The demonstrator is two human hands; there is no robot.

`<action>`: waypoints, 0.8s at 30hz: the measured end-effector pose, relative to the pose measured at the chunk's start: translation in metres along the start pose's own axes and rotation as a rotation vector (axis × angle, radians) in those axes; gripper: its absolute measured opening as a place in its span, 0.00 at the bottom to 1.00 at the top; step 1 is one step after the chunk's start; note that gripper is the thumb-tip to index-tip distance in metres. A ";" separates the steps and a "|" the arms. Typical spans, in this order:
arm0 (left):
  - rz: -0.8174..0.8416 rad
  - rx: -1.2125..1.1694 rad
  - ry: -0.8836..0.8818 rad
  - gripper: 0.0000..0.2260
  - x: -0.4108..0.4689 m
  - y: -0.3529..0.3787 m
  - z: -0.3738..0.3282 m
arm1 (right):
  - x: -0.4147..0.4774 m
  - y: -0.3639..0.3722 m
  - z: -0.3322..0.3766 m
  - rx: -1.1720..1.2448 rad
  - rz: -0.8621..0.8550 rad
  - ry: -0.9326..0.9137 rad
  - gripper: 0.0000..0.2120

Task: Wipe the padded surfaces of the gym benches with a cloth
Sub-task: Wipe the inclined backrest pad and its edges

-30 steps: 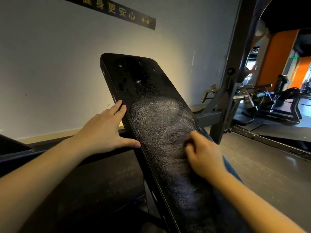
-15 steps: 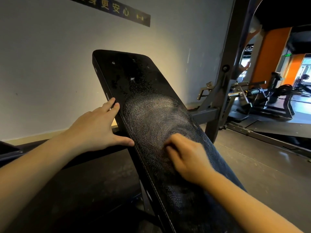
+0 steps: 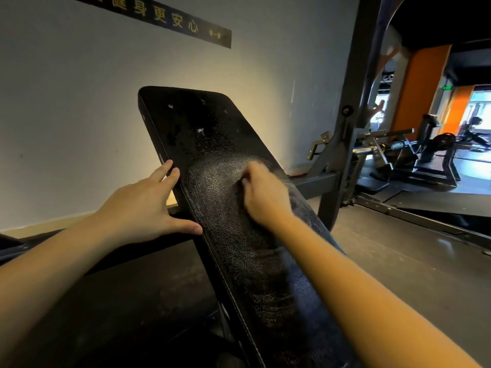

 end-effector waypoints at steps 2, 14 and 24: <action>-0.006 -0.005 0.001 0.64 0.001 0.001 0.001 | -0.050 -0.011 0.013 0.100 -0.008 -0.255 0.03; 0.013 0.025 -0.001 0.64 0.004 0.004 0.001 | 0.042 0.015 -0.076 -0.143 0.021 0.348 0.06; 0.000 0.002 0.015 0.65 0.002 0.004 0.007 | -0.072 -0.011 0.033 0.089 -0.020 -0.434 0.07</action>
Point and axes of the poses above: each hand's wrist, its own x-axis towards the middle knuckle, its own y-axis out of the palm, z = x × y, the point moved 1 cm from there along x, towards the middle knuckle, and after that the axes turned 9 degrees about -x, right-handed, at the moved point
